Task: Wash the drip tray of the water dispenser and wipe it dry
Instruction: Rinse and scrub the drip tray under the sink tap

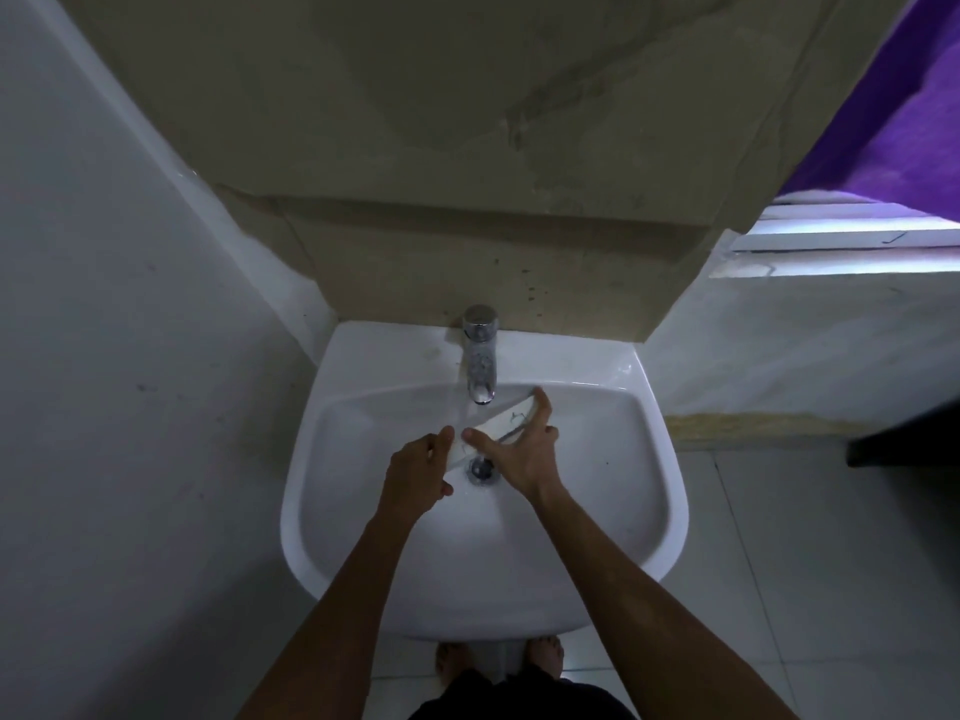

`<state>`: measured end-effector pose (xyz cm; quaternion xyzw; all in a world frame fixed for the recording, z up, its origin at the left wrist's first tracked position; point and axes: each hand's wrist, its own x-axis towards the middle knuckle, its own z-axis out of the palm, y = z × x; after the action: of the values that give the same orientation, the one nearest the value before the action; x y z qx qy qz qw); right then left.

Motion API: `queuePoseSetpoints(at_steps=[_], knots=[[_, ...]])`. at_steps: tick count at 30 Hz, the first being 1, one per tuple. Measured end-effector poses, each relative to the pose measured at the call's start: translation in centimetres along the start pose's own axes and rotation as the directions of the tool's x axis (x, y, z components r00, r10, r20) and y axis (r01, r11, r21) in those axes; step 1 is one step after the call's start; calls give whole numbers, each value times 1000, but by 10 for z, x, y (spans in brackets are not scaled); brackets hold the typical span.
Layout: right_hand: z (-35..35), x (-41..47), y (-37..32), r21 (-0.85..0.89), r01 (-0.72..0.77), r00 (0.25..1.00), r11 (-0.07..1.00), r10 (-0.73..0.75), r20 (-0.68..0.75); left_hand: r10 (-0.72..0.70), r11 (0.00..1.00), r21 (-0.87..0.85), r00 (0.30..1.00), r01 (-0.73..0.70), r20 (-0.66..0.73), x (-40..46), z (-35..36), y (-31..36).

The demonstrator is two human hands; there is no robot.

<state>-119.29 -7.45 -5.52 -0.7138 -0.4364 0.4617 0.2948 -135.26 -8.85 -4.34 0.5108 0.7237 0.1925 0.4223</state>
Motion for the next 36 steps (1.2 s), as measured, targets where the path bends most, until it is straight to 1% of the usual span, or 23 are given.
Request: queuePoseSetpoints(at_steps=[1, 3, 5, 6, 8, 11, 12, 13, 15, 17, 19, 21, 23, 25, 26, 28, 30, 32, 34, 35, 36], knots=[[2, 1, 1, 37, -6, 1000, 999, 7, -30, 7, 1000, -31, 1000, -6, 26, 1, -2, -4], [3, 4, 0, 174, -24, 994, 984, 42, -101, 14, 994, -108, 998, -7, 67, 3, -5, -14], [2, 8, -4, 264, 2, 992, 965, 30, -119, 18, 988, -152, 995, -2, 102, 4, -6, -23], [1, 9, -6, 262, 36, 993, 964, -5, -120, 19, 988, -151, 993, -1, 116, 5, -5, -26], [-1, 11, -11, 232, 120, 990, 965, -100, -98, -6, 995, -99, 988, 21, 156, 6, -4, -28], [2, 9, -14, 158, 263, 964, 952, -264, -16, -155, 981, -66, 944, 182, 292, 7, 0, -20], [5, 8, -15, 113, 293, 956, 950, -294, 1, -168, 981, -35, 932, 189, 321, 6, 1, -16], [8, 8, -16, 52, 297, 955, 954, -297, 6, -158, 985, -14, 924, 174, 349, 6, 3, -13], [11, 9, -18, -115, 237, 971, 965, -240, -11, -122, 980, -89, 893, 177, 432, 3, 8, -6], [9, 11, -19, -262, 185, 979, 947, -201, -34, -122, 944, -201, 843, 262, 524, -1, 11, -1], [5, 14, -18, -337, 185, 976, 923, -212, -46, -133, 902, -265, 802, 342, 583, -7, 8, 5], [4, 15, -17, -346, 186, 976, 920, -215, -47, -111, 889, -294, 787, 351, 606, -9, 5, 7], [4, 15, -16, -251, 144, 986, 957, -160, -43, -82, 891, -302, 774, 339, 628, -11, 2, 9], [4, 16, -15, -130, 75, 997, 989, -73, 14, -71, 891, -301, 759, 340, 647, -12, -2, 8], [3, 17, -15, -93, 57, 997, 994, -52, 55, -72, 884, -307, 752, 352, 655, -12, -3, 6], [2, 19, -13, -70, 68, 993, 995, -60, 101, -73, 864, -336, 754, 374, 653, -12, -2, 0], [1, 20, -11, -103, 121, 990, 987, -112, 89, -92, 880, -330, 805, 342, 587, -9, 1, -4], [2, 20, -9, -133, 178, 982, 975, -168, 88, -116, 925, -270, 875, 268, 471, -5, 4, -1], [3, 18, -10, -102, 203, 972, 974, -188, 139, -45, 969, -207, 920, 134, 388, -2, 3, 4], [2, 17, -11, -81, 202, 966, 976, -184, 181, 6, 982, -178, 934, 62, 357, -1, 3, 6], [0, 17, -12, -56, 194, 958, 979, -177, 228, 33, 986, -165, 945, 22, 325, 0, 3, 8]])
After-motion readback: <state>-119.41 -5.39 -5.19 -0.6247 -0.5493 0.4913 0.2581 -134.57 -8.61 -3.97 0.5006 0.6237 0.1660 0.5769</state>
